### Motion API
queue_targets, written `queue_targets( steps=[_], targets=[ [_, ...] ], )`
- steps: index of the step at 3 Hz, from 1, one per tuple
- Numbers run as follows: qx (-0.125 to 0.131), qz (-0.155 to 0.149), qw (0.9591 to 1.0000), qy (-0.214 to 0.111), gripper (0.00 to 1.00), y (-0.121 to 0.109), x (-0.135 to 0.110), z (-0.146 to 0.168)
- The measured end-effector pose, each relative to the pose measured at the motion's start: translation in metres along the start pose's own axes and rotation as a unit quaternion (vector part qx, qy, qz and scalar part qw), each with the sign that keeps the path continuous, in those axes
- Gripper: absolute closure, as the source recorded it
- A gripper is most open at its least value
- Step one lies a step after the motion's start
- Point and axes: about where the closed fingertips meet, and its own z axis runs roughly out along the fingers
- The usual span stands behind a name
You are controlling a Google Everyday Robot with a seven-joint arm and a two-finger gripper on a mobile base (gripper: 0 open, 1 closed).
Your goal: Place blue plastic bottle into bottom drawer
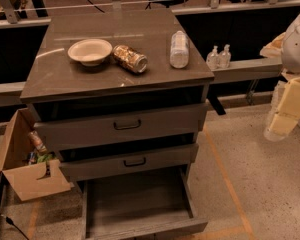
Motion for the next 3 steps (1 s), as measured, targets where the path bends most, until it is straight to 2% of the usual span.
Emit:
queue_targets(
  steps=[1, 2, 3],
  targets=[
    [0.0, 0.0, 1.0, 0.0, 0.0, 0.0, 0.0, 0.0],
    [0.017, 0.025, 0.9993, -0.021, 0.0, -0.022, 0.001, 0.009],
    [0.06, 0.089, 0.9923, -0.06, 0.0, -0.072, 0.014, 0.026]
  ],
)
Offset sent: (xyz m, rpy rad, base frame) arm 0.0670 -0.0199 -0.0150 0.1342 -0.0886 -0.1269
